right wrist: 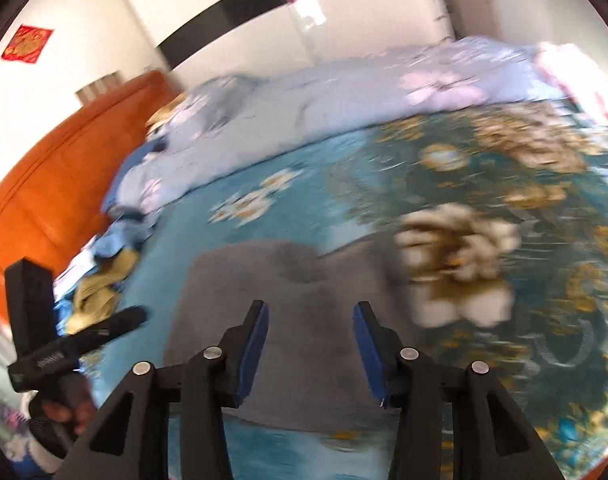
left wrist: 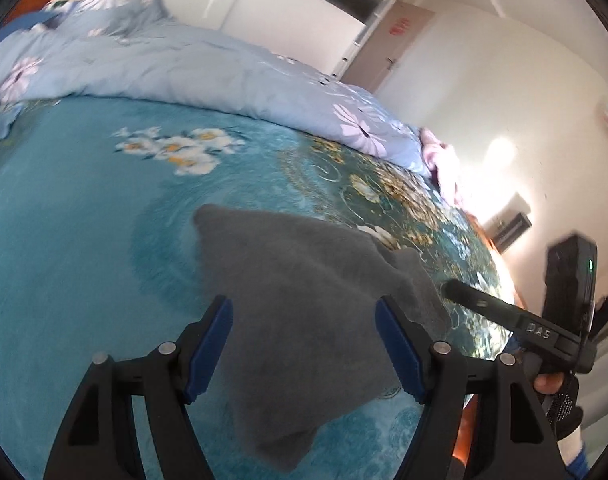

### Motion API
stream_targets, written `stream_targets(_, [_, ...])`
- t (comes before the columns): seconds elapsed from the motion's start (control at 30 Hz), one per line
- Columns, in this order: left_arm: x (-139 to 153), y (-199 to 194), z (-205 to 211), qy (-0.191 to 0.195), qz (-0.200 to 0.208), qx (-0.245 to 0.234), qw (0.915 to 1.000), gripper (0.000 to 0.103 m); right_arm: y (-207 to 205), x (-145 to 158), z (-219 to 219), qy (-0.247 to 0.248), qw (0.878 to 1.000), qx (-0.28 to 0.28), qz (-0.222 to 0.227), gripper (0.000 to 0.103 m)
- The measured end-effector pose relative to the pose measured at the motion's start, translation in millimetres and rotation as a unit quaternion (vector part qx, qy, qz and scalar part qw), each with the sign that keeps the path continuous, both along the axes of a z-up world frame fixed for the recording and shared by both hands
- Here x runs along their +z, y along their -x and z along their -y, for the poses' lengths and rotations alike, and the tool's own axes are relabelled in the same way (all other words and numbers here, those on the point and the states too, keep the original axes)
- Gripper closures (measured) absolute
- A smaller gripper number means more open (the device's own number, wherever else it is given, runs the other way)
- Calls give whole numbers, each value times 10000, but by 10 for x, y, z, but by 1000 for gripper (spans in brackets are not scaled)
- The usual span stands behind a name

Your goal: Fold clothes

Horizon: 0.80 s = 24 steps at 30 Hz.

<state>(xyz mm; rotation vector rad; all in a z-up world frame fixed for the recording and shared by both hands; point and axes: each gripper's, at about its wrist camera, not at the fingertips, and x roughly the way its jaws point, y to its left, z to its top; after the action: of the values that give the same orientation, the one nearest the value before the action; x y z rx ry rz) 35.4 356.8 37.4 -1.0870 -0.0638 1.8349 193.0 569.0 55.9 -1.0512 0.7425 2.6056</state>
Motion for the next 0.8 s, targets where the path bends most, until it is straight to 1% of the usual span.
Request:
stream_targets(0.07, [-33,-36,-59,12,-9,-111,9999,29,176,-81,63,-34,9997,177,170,64])
stream_targets(0.13, [-117,-47,-102,96,9,-191,9998,29,293,-209,69,-53,9989,233,410,64])
stream_targets(0.23, [-279,-43,-162,265,69,-276,9992,29,333,-396,-29,-125,9973,95,717,67])
stream_targets(0.27, [-349,-28,-171,296,142,-268,9991,29,330,-449,-89,-35,9973,52,736,68])
stream_targets(0.37, [-472,14,-180,322,291,-202,9989,29,326,-542,-198,97,9972,-23,743,79])
stream_targets(0.43, [-530,33,-187,342,359,-166,9986,29,337,-586,-240,165,9972,-38,731,79])
stream_targets(0.63, [-586,22,-227,442,359,-143,9983,28,373,-656,-231,171,9966,24,809,79])
stream_targets(0.73, [-565,9,-214,456,359,-101,9983,28,363,-640,-226,172,9964,52,825,79])
stream_targets(0.8, [-522,-7,-179,423,369,-28,9984,28,355,-606,-202,154,9965,70,824,76])
